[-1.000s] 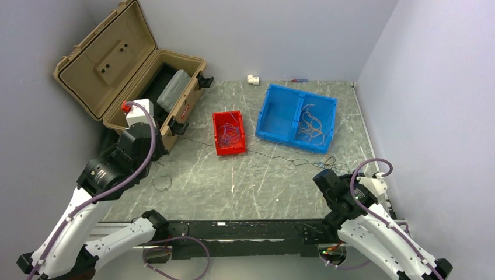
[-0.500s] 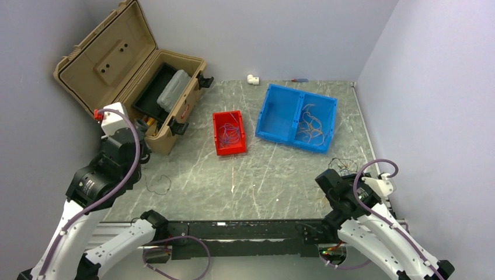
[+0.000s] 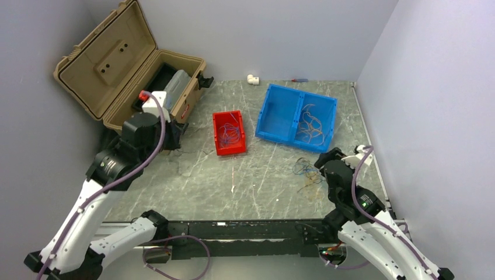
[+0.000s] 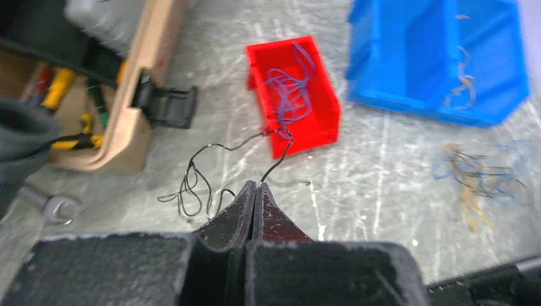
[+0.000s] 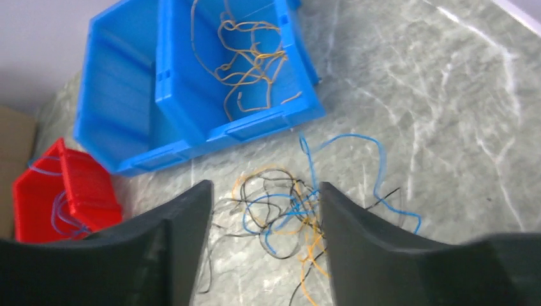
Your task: Untangle the cables
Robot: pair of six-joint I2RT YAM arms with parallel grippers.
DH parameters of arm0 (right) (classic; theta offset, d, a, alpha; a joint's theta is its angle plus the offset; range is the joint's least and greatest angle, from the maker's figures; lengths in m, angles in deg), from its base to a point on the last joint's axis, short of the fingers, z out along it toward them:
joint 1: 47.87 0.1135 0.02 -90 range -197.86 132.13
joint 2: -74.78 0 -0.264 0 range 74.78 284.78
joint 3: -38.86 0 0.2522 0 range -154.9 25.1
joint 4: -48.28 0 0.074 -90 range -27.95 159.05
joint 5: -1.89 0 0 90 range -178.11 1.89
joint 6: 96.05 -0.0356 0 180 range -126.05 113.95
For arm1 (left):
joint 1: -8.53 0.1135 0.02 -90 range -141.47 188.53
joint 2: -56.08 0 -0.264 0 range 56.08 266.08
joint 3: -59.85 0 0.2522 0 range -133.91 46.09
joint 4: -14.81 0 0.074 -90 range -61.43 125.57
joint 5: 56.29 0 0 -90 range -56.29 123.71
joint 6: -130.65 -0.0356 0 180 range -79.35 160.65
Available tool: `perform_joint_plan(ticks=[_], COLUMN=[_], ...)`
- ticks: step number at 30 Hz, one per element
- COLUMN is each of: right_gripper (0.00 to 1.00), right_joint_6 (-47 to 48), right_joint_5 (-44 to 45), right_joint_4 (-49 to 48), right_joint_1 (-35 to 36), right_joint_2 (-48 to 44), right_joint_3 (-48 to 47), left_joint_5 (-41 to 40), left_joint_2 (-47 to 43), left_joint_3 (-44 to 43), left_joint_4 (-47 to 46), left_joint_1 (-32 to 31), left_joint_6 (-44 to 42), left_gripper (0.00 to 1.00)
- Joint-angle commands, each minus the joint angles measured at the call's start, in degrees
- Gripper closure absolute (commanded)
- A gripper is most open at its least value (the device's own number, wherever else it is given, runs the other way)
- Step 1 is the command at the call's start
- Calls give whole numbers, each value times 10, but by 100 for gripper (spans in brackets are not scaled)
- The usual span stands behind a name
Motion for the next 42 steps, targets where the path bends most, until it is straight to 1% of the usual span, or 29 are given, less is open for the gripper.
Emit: perform_joint_plan(ticks=[1,3,5,8,10,18,20,23,28,30,34,35,39,42], right_gripper=[21,12,9,7,7,6,6,7,7,7,7,7,7,7], right_joint_6=[121,135,162,212,227,261,260,248,250,253,258,259,268,271], right_joint_5=[-75,-87,-110,-159,-181,-224,-218,-195,-166,-152,-123,-116,-94,-81], right_joint_4=[-91,-89,-97,-131,-150,-205,-205,-202,-190,-182,-170,-170,-173,-172], right_joint_1=[-1,-1,-1,0,0,-1,0,0,0,0,0,0,-1,-1], right_joint_2=[9,24,39,47,42,14,11,-3,-39,-48,-65,-68,-79,-85], right_joint_3=[4,-2,-8,-9,-7,8,7,12,11,6,-2,-4,-10,-15], left_joint_5=[142,180,213,241,248,281,325,363,386,407,453,461,496,493], left_joint_2=[36,60,89,130,163,297,322,361,462,474,486,501,578,616], left_joint_3=[-57,-80,-114,-190,-231,-470,-497,-524,-637,-636,-569,-569,-620,-622], left_joint_4=[-31,-25,-11,17,36,90,60,7,-22,-71,-233,-260,-338,-398], left_joint_1=[1,-1,-3,-17,-27,-55,-55,-55,-53,-49,-41,-41,-40,-40], left_joint_6=[-26,-32,-37,-50,-54,-48,-49,-37,-24,-3,71,88,150,171], left_gripper=[100,100,100,100,100,100,100,100,100,100,100,100,100,100])
